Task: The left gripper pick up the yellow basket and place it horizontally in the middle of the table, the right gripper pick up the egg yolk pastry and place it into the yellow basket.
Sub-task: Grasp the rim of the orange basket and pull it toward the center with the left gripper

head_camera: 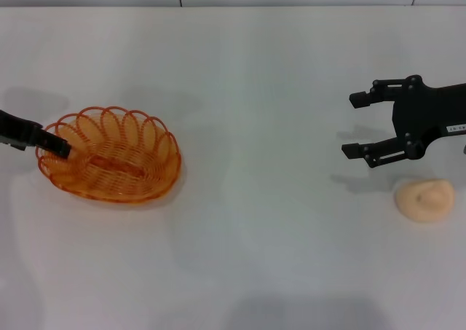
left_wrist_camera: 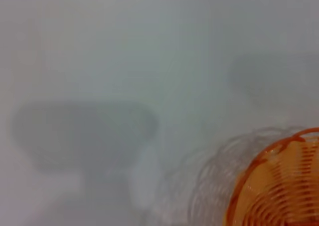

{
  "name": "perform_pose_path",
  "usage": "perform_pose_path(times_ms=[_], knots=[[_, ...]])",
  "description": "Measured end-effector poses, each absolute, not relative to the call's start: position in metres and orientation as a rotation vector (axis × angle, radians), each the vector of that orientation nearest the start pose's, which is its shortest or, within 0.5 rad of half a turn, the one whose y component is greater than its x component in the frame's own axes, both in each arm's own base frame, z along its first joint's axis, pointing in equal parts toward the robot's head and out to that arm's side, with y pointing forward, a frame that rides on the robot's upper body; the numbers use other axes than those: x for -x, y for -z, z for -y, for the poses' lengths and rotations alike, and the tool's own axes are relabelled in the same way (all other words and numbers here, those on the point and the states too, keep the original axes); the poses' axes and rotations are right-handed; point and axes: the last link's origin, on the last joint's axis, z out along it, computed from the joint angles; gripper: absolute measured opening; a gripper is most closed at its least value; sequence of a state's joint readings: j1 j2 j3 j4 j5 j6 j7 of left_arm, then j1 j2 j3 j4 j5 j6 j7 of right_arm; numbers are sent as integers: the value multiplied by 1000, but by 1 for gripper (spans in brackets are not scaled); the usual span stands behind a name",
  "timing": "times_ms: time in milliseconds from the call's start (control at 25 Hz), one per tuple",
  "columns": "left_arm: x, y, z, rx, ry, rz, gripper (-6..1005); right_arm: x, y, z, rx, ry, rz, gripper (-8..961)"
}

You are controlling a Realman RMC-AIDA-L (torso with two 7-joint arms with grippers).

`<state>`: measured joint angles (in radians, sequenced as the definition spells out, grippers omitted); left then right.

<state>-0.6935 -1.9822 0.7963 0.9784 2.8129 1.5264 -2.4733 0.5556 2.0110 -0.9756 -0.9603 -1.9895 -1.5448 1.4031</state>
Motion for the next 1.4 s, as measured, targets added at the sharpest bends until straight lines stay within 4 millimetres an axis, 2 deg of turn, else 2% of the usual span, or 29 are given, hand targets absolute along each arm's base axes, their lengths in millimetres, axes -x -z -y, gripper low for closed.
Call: perform_pose_path(times_ms=[800, 1040, 1120, 1400], knots=[[288, -65, -383, 2224, -371, 1428, 708, -218, -32, -360, 2854, -344, -100, 850], [287, -64, -383, 2228, -368, 1425, 479, -218, -33, -361, 2850, -342, -95, 850], [286, -63, -384, 2231, -367, 1423, 230, -218, -33, -361, 2848, -341, -91, 850], [282, -62, -386, 2238, -353, 1419, 141, -217, -36, -361, 2836, -360, -96, 850]])
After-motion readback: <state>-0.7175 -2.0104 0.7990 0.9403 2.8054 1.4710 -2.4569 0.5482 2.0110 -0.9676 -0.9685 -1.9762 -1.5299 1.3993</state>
